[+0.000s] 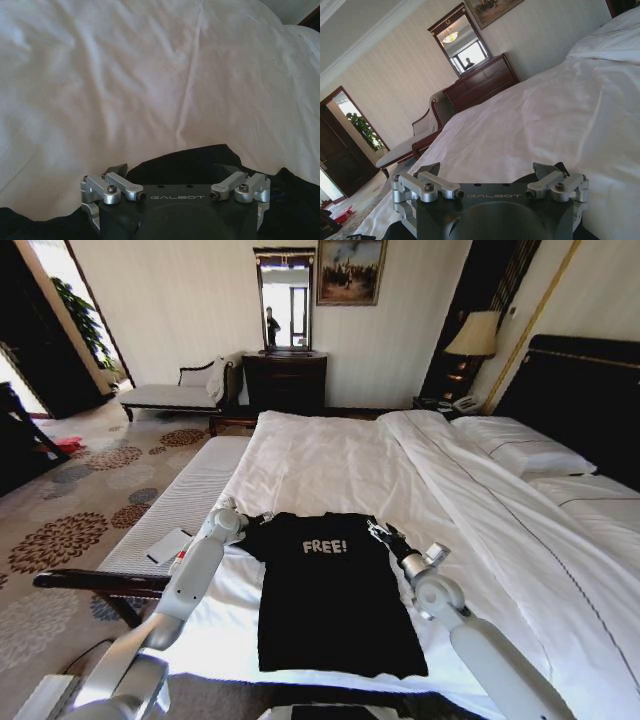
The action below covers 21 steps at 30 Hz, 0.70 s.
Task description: Fold the clothes on the bed.
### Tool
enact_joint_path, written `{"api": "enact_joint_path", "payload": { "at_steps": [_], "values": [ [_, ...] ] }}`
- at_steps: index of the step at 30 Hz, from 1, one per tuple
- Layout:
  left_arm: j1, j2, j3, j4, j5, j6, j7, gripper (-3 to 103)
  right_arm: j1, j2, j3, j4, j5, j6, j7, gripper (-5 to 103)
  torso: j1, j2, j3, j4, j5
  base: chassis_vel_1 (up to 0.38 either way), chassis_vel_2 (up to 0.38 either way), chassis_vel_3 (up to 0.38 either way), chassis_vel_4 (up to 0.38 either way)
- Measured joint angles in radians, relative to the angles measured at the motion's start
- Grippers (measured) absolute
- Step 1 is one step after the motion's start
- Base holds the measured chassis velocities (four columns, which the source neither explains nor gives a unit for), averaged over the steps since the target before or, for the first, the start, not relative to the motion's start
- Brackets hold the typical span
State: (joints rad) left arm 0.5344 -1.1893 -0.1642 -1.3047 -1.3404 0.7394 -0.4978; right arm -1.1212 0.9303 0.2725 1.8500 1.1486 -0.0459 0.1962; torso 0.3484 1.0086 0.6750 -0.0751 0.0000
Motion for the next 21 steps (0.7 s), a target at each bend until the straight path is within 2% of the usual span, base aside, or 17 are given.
{"api": "enact_joint_path", "payload": {
  "at_steps": [2,4,5,6,8,10,11,12,14,17,19,20,21],
  "values": [
    [0.008,0.004,0.000,-0.006,0.004,0.000,0.010,88,-0.004,0.002,0.000,0.000,0.000,-0.002,0.006,100,0.000,0.000,0.000,0.0000,0.0000,0.000,0.000,0.000,0.000],
    [0.009,0.005,-0.001,-0.007,0.004,0.000,0.012,88,-0.005,0.002,0.000,0.000,0.000,-0.002,0.008,100,0.000,0.000,0.000,0.0000,0.0000,0.000,0.000,0.000,0.000],
    [0.013,0.006,-0.003,-0.009,0.009,-0.001,0.018,77,-0.007,0.002,0.002,0.001,0.000,-0.002,0.011,100,0.000,0.000,0.000,0.0000,0.0000,0.000,0.000,0.000,0.000],
    [0.014,0.006,-0.005,-0.010,0.014,-0.001,0.022,77,-0.008,0.001,0.004,0.001,0.000,-0.003,0.011,100,0.000,0.000,0.000,0.0000,-0.0001,0.000,0.000,0.000,0.000],
    [0.016,0.005,-0.007,-0.010,0.023,-0.001,0.028,66,-0.009,-0.001,0.006,0.003,0.000,-0.003,0.013,100,0.000,0.000,0.000,0.0000,-0.0001,0.000,0.000,0.000,0.000],
    [0.017,0.004,-0.008,-0.010,0.028,-0.001,0.030,66,-0.009,-0.001,0.007,0.004,0.000,-0.003,0.014,100,0.000,0.000,0.000,0.0000,0.0000,0.000,0.000,0.000,0.000],
    [0.019,0.004,-0.010,-0.009,0.035,-0.002,0.035,56,-0.011,-0.002,0.008,0.005,0.000,-0.003,0.016,100,0.000,0.000,0.000,-0.0003,0.0000,0.000,0.000,0.000,0.000],
    [0.021,0.003,-0.011,-0.008,0.041,-0.002,0.038,50,-0.012,-0.002,0.008,0.005,0.000,-0.003,0.018,100,0.000,0.000,0.000,-0.0003,0.0000,0.000,0.000,0.000,0.000],
    [0.022,0.003,-0.013,-0.008,0.044,-0.002,0.041,50,-0.012,-0.002,0.008,0.006,0.000,-0.004,0.019,100,0.000,0.000,0.000,-0.0003,0.0000,0.000,0.000,0.000,0.000],
    [0.025,0.003,-0.017,-0.003,0.058,-0.002,0.052,34,-0.012,-0.001,0.008,0.006,0.000,-0.005,0.026,100,0.000,0.000,0.000,-0.0001,-0.0001,0.000,0.000,0.000,0.000],
    [0.025,0.003,-0.018,-0.002,0.062,-0.002,0.055,34,-0.012,-0.001,0.008,0.005,0.000,-0.006,0.028,100,0.000,0.000,0.000,-0.0001,0.0000,0.000,0.000,0.000,0.000],
    [0.026,0.004,-0.019,0.001,0.069,-0.003,0.062,23,-0.012,-0.001,0.008,0.004,0.000,-0.007,0.030,100,0.000,0.000,0.000,-0.0001,0.0000,0.000,0.000,0.000,0.000],
    [0.026,0.004,-0.019,0.004,0.076,-0.003,0.067,23,-0.012,0.000,0.008,0.003,0.000,-0.007,0.031,100,0.000,0.000,0.000,-0.0001,0.0000,0.000,0.000,0.000,0.000]
  ]
}}
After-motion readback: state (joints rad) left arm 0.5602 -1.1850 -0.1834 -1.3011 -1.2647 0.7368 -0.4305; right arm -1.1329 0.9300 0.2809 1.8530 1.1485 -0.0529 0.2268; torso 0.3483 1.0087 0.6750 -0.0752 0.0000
